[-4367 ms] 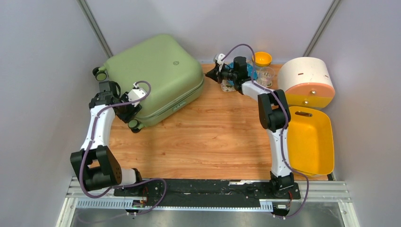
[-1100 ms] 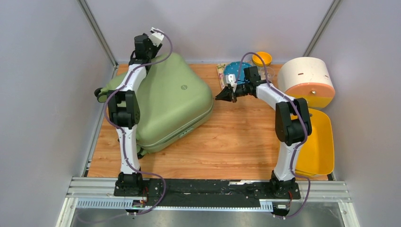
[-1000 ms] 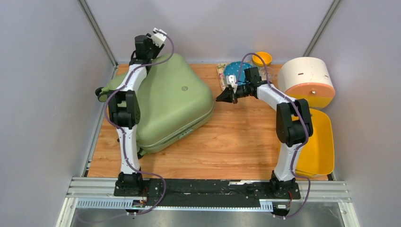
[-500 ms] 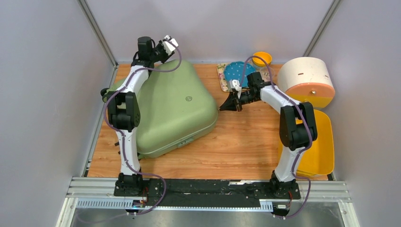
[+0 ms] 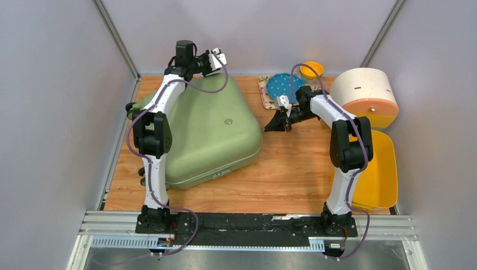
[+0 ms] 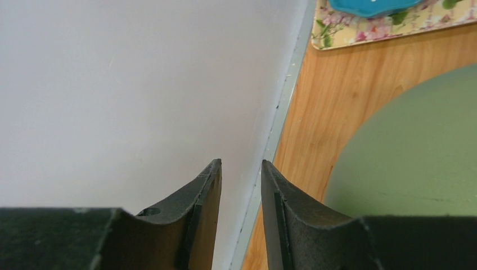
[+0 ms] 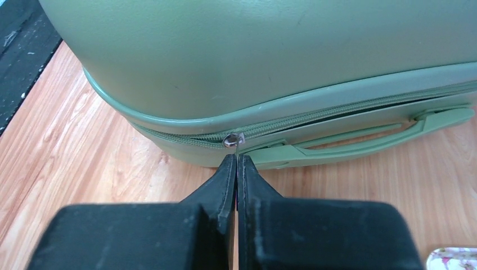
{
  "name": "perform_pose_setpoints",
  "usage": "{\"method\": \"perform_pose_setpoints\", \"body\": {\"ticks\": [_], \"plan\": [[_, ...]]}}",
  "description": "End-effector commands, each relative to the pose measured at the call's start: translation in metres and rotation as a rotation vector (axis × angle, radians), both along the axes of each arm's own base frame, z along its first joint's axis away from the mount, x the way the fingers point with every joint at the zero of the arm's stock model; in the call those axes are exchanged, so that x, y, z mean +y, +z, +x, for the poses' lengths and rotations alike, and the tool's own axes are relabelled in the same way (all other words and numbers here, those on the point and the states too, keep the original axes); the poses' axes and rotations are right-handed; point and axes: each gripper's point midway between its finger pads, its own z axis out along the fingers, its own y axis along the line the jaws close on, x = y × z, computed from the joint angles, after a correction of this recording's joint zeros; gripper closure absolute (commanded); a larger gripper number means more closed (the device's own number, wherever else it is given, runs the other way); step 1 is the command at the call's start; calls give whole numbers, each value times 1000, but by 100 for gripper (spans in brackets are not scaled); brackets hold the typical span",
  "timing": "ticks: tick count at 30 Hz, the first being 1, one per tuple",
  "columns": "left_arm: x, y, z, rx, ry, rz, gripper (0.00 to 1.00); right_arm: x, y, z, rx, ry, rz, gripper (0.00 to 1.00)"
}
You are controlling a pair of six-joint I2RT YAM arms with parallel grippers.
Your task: Open, take out, and arrange the luggage
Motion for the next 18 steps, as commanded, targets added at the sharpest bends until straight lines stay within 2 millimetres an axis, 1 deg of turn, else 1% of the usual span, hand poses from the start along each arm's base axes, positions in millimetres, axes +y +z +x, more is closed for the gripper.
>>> {"method": "perform_pose_setpoints", "body": {"ticks": [1,2,3,4,5,6,7,8,12,14,15,17,18], "plan": [[-58,-153,-152,777,-267,35,60,-10,14,-10,-86,68,68,100],[-58,-154,-154,759,-292,48,59,-8,8,-9,-75,73,77,100],[-58,-156,-158,760,-305,59,59,-6,8,-7,-60,70,87,100],[-57,-159,-162,766,-314,74,59,-3,14,1,-72,70,99,100],[-56,-159,-162,745,-330,93,59,-1,7,4,-24,64,92,100],[-56,-161,-164,746,-338,98,59,1,8,8,-3,62,85,100],[-54,-163,-167,754,-342,105,59,4,14,15,-8,63,75,100],[-54,-163,-168,750,-353,108,60,4,10,19,31,53,68,100],[-57,-165,-176,740,-394,130,59,6,15,25,125,22,61,100],[-60,-166,-182,749,-409,136,60,6,13,24,133,19,60,100],[-64,-165,-186,748,-424,139,60,6,12,28,125,13,59,100],[-66,-168,-195,752,-453,160,60,7,8,31,171,-5,40,100],[-69,-166,-198,754,-461,162,60,7,8,44,134,-20,44,100]]}}
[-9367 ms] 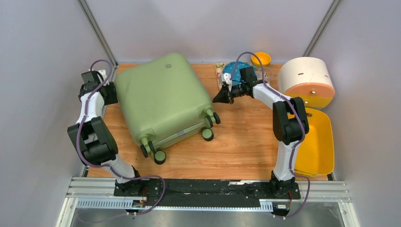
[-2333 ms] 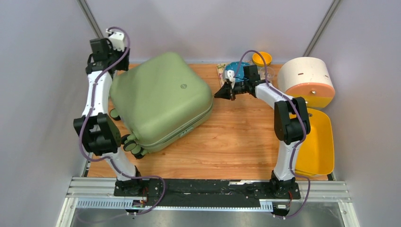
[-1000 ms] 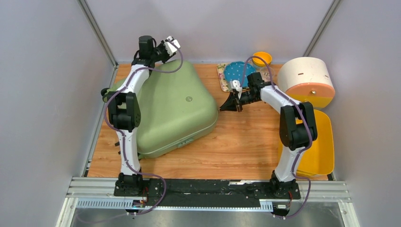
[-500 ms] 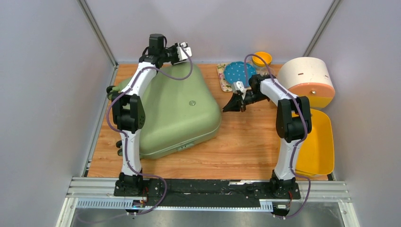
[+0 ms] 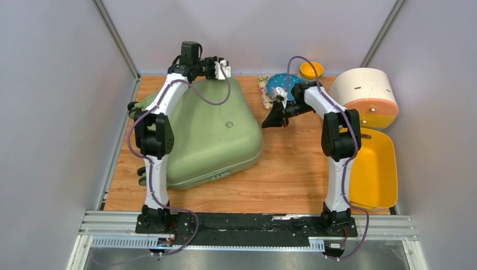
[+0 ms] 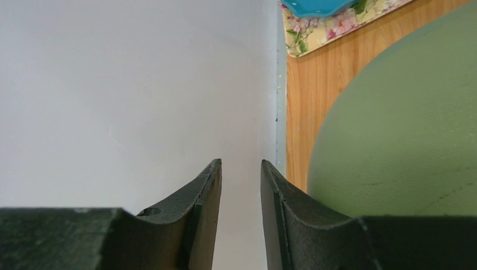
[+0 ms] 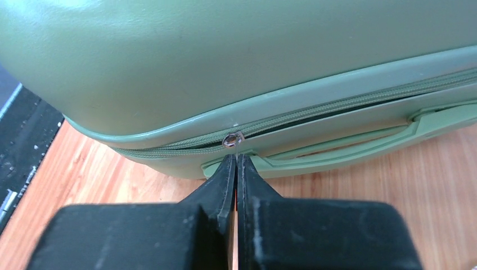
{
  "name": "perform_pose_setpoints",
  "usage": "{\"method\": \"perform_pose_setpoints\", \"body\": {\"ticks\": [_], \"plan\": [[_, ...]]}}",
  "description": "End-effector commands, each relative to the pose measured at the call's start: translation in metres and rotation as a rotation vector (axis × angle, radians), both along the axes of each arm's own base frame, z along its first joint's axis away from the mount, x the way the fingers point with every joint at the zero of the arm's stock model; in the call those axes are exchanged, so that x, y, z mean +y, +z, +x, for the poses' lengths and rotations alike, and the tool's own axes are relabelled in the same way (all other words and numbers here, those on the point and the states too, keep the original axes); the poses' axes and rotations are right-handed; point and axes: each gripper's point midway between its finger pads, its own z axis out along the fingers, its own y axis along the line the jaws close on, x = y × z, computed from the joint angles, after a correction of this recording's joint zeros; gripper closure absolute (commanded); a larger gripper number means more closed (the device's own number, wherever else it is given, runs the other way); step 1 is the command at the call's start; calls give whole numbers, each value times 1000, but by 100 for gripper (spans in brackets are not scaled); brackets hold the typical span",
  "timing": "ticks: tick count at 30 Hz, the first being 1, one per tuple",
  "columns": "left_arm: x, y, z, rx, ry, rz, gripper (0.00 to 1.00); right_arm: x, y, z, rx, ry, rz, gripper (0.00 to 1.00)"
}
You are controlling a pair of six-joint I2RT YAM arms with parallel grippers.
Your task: Open, take out, and arrange the luggage
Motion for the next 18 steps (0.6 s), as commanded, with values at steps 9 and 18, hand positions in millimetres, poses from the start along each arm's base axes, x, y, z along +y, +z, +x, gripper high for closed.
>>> {"method": "perform_pose_setpoints", "body": {"ticks": [9,18], "plan": [[-49,-162,-205,908,-269,146,62,8,14,107,-26,-310,-19,100],[-45,-155,-267,963,-396,152,65,26,6,44,-95,-305,-67,100]]}}
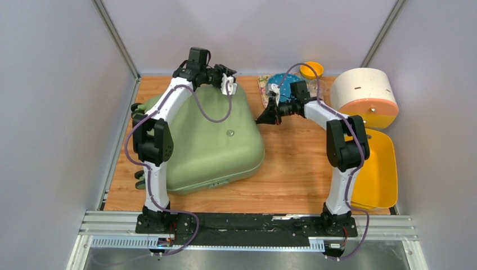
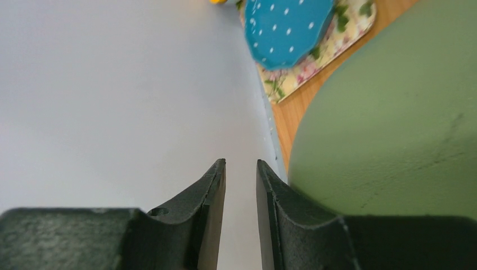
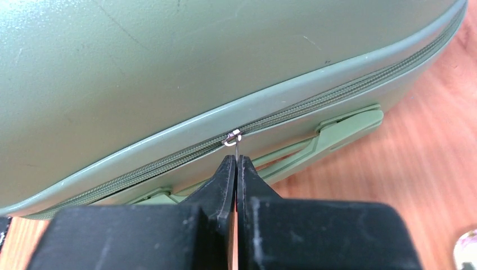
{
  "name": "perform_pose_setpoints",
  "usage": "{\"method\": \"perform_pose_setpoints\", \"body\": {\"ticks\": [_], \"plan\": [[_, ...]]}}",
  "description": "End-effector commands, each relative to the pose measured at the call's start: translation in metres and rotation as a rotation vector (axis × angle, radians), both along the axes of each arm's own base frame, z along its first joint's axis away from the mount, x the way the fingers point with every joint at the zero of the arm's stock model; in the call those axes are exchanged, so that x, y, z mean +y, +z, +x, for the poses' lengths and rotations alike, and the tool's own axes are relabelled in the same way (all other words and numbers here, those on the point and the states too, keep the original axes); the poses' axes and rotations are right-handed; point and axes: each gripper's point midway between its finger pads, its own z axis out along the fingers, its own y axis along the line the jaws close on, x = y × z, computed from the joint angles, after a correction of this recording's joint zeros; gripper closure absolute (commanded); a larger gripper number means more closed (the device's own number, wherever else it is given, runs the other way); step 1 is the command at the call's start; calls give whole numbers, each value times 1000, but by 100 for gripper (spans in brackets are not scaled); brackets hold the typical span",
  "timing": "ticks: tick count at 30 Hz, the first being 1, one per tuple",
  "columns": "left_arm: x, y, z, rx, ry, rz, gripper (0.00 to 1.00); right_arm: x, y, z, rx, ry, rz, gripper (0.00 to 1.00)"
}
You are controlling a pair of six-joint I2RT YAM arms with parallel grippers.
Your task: Open, take out, and arrange the luggage
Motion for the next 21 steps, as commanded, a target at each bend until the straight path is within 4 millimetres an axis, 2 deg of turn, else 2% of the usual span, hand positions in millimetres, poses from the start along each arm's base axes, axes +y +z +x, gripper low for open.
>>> {"method": "perform_pose_setpoints", "body": {"ticks": [1,2,3,4,5,8,9,10,11,12,13,14,15,16,18,19,20,21], "plan": [[-9,-155,-225,1065,-170,182,65,2,25,-6,-229,-74,-75,100],[-9,-152,-233,1063,-189,190,66,0,11,-23,-198,-64,-98,100],[-5,-152,-247,1104,-198,211,67,1,9,-32,-193,-65,-115,100],[-4,-151,-252,1097,-226,220,71,0,18,-40,-209,-67,-116,100],[0,-146,-262,1128,-233,232,72,-3,9,-51,-178,-69,-132,100],[0,-138,-271,1153,-223,226,74,-7,11,-46,-160,-135,-152,100],[-5,-139,-260,1123,-190,199,73,-6,13,-40,-169,-154,-158,100],[-5,-138,-254,1202,-60,197,71,-6,10,-37,-157,-163,-162,100],[-6,-127,-243,1180,13,173,70,-5,9,-34,-156,-169,-168,100],[-14,-124,-215,1092,81,117,69,-6,10,-27,-163,-184,-177,100],[-3,-122,-196,1144,307,93,66,-6,5,-25,-159,-188,-186,100],[-2,-98,-168,1052,395,1,63,-7,5,-24,-157,-191,-189,100],[6,-85,-157,1058,485,-45,60,-9,3,-22,-150,-198,-196,100],[27,-69,-144,1128,587,-132,54,-8,5,-20,-159,-197,-197,100],[55,-33,-128,1159,720,-267,52,-11,3,-20,-163,-194,-212,100],[73,-27,-123,1220,856,-339,52,-13,3,-19,-165,-196,-215,100],[109,-6,-116,1204,941,-433,49,-13,2,-20,-169,-188,-222,100],[127,-10,-121,1262,1042,-500,48,-14,3,-20,-170,-185,-223,100]]}}
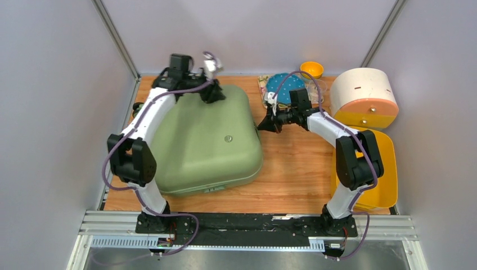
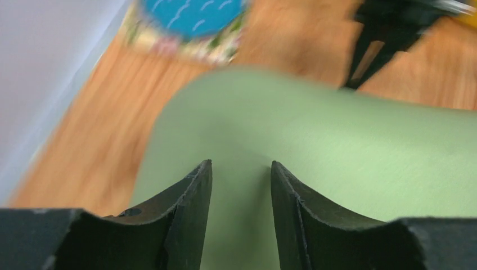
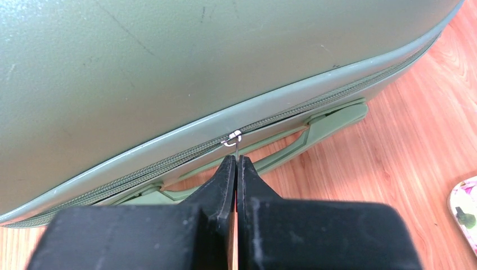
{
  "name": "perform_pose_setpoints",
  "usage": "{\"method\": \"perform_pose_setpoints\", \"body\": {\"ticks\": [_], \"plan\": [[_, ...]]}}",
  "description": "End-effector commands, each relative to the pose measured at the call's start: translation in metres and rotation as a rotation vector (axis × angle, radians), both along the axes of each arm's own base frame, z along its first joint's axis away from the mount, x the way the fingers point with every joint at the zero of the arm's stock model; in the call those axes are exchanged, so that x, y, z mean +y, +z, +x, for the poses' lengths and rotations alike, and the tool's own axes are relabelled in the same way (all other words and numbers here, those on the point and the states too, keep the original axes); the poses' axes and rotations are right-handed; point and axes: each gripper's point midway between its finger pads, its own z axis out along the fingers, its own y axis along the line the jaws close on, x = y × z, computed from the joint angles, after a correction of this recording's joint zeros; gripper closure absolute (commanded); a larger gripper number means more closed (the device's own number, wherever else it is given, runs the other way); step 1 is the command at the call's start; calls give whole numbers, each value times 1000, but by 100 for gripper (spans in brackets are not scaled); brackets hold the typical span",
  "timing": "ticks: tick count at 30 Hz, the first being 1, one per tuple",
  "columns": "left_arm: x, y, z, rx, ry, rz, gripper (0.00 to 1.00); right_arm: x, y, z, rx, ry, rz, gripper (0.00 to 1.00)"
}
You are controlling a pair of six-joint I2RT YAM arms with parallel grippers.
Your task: Open, take out, and arrange the luggage
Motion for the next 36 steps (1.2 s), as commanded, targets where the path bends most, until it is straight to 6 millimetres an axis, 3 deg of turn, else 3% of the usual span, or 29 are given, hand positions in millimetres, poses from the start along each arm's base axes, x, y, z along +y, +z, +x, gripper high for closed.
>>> {"method": "perform_pose_setpoints", "body": {"ticks": [1,2,3,4,5,6,7,8,9,12,17,20,22,24,25,27,28,30,31,32,33,35,36], "plan": [[151,-36,7,544,803,-2,48,-10,1,23,-60,-55,-58,100],[194,-16,6,489,939,-58,49,-11,2,22,-55,-51,-63,100],[219,-34,-4,504,1044,-28,49,-11,3,21,-66,-36,-66,100],[241,-22,-15,452,1124,-38,49,-11,3,21,-68,-29,-68,100],[273,-38,-26,463,1232,-18,49,-11,6,20,-62,-24,-72,100],[293,-40,-35,479,1327,-42,52,-11,7,20,-70,-11,-74,100],[306,-33,-47,458,1373,-73,53,-11,7,18,-68,-2,-77,100],[317,-47,-58,487,1418,-72,53,-11,7,16,-59,4,-83,100],[341,-51,-68,481,1510,-75,56,-11,7,16,-68,12,-88,100],[365,-64,-90,468,1607,-45,60,-12,4,13,-58,23,-98,100],[364,-84,-106,503,1623,11,64,-9,4,7,-64,46,-103,100],[339,-95,-98,548,1479,-49,61,-5,4,1,-72,71,-101,100],[320,-104,-87,563,1344,-29,59,-3,3,-6,-70,95,-97,100],[297,-100,-71,533,1204,3,57,0,4,-17,-85,134,-95,100],[291,-110,-62,555,1168,15,56,1,3,-22,-84,147,-95,100],[275,-100,-41,531,1064,0,55,5,6,-35,-101,191,-90,100],[269,-114,-33,576,1025,16,55,5,6,-40,-103,205,-90,100],[253,-101,-10,532,939,26,56,8,6,-56,-103,244,-90,100],[246,-115,-5,577,898,47,57,9,6,-60,-102,251,-90,100],[241,-103,10,517,853,59,58,11,7,-66,-102,266,-85,100],[227,-113,15,530,805,81,58,11,7,-69,-102,270,-86,100],[209,-104,30,476,715,88,57,12,10,-76,-101,287,-83,100],[194,-114,34,491,668,101,57,12,11,-78,-108,298,-83,100]]}}
